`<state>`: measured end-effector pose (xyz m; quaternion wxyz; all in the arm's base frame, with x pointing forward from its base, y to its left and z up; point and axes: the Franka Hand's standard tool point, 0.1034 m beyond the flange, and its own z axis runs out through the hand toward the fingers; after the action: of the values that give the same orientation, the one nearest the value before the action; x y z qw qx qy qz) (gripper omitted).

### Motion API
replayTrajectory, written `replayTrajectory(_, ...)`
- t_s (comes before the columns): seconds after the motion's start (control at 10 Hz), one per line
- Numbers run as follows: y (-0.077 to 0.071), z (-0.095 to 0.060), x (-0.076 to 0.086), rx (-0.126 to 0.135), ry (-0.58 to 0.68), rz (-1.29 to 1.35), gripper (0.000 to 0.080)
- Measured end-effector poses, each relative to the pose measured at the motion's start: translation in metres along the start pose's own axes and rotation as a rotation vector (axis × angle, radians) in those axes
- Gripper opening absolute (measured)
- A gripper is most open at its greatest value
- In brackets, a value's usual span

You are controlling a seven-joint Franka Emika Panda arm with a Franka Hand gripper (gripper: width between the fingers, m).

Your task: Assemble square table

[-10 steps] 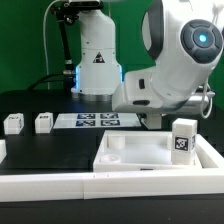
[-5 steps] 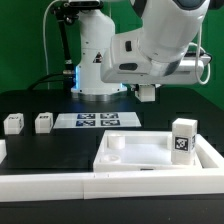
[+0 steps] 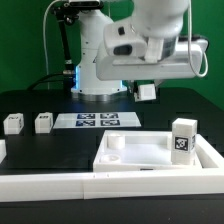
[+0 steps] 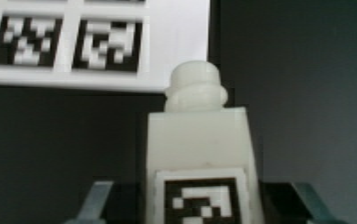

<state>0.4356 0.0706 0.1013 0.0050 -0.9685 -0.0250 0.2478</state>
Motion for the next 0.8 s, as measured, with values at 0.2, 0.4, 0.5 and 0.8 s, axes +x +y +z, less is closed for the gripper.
replayTrajectory(0.2, 0.004, -0.023, 0.01, 0.009, 0.089, 0.004, 0.0288)
replayTrajectory(0.4, 0.006, -0.043, 0.019, 0.009, 0.226, 0.001, 0.0288)
replayTrajectory(0.5, 0.006, -0.042, 0.021, 0.009, 0.309, -0.001, 0.0288)
replayTrajectory(0.8, 0.01, -0.013, 0.036, -0.031, 0.561, -0.025, 0.0288)
